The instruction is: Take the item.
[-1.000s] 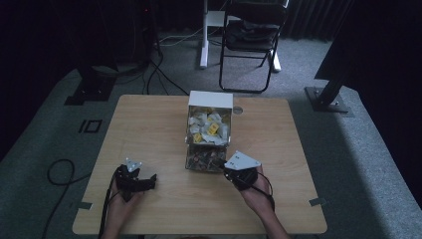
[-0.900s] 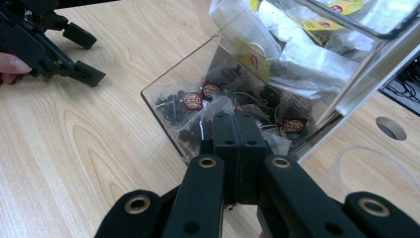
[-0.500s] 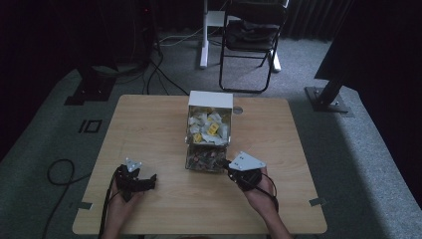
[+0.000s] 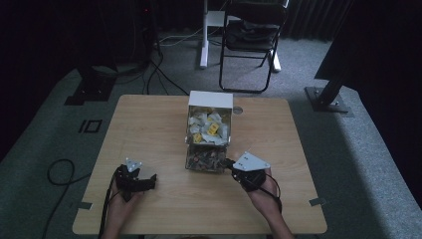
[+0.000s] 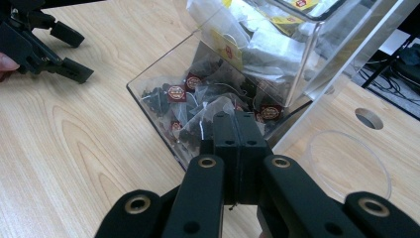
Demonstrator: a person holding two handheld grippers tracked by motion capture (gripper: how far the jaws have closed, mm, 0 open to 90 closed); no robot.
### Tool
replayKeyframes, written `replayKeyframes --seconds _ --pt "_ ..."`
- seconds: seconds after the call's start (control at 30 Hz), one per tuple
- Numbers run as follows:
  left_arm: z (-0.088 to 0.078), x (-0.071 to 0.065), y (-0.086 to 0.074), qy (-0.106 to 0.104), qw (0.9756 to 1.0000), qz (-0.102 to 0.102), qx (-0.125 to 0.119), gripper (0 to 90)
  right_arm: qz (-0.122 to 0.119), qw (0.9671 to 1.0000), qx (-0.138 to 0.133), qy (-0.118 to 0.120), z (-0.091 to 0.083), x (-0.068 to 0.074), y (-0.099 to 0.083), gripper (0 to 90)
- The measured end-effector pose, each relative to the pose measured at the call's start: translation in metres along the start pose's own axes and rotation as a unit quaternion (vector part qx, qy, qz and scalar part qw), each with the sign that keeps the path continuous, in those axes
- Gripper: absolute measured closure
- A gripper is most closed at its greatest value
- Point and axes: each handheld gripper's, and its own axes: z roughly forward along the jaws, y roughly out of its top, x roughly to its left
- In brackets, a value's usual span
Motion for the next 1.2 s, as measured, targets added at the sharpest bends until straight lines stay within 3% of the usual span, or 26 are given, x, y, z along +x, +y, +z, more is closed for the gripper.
replayKeyframes --seconds 1.2 --pt "0.0 0.0 0.0 0.0 1.0 0.0 0.0 5.1 0.013 0.9996 -0.002 -0.026 -0.011 -0.017 -0.002 90.0"
